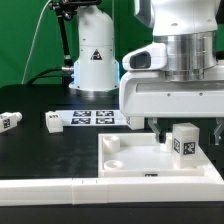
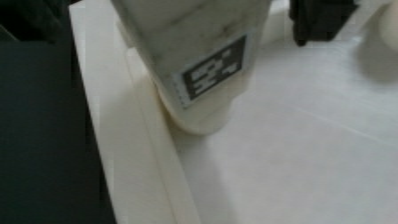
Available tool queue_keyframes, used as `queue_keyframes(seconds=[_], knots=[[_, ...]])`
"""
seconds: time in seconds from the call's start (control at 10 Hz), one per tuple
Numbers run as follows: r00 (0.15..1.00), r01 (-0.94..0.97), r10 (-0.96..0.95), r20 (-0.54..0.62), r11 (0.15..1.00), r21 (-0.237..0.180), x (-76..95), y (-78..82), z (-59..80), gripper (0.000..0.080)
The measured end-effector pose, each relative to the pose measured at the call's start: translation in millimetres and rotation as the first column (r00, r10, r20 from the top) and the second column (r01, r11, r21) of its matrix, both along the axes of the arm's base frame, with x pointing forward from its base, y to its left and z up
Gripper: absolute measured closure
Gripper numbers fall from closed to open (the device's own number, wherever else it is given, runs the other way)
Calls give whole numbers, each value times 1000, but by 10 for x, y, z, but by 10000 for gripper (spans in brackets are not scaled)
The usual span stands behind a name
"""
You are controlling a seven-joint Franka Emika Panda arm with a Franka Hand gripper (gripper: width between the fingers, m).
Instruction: Assemble one leg
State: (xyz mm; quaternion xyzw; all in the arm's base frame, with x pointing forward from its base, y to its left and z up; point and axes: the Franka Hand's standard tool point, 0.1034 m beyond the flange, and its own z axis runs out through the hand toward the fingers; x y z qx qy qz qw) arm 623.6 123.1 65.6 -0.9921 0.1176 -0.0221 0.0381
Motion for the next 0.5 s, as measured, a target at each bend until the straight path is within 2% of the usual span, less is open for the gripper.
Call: queue_keyframes(seconds=[0.1, 0.3, 0.5], knots=[[990, -138, 139, 18, 990, -31, 0, 18, -2, 151], [934, -356, 358, 19, 932, -68, -5, 29, -1, 151], [909, -414, 416, 18, 907, -73, 0, -1, -5, 178]])
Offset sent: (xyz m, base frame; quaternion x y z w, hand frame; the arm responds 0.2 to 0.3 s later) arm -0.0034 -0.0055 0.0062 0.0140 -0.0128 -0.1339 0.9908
